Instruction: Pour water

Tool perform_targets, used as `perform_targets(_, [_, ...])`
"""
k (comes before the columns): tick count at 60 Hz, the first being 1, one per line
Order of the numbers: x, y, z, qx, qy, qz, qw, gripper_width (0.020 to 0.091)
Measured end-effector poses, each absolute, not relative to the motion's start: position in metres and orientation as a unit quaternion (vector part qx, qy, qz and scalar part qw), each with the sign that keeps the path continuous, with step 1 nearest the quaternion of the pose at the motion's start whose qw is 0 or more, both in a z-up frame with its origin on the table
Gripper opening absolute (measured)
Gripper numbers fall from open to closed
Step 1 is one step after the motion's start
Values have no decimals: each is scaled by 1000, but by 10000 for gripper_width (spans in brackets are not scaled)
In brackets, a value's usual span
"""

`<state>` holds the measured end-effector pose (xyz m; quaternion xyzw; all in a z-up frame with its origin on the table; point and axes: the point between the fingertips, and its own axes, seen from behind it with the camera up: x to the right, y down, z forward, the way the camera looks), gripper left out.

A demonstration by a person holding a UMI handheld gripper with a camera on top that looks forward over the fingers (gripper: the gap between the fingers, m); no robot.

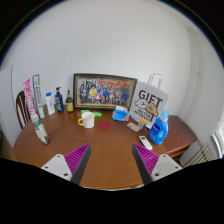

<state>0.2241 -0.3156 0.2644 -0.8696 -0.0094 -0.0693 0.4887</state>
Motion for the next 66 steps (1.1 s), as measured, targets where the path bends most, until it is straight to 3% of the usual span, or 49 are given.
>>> perform_targets(16, [153, -311, 222, -881, -22, -47, 470, 855])
perform_targets(35, [-31, -292, 170, -874, -87, 44, 477, 860])
perform_targets(49, [-142, -233, 122, -847, -123, 101, 508, 859])
perform_targets(66, [-182, -148, 69, -827, -130, 88, 540, 829])
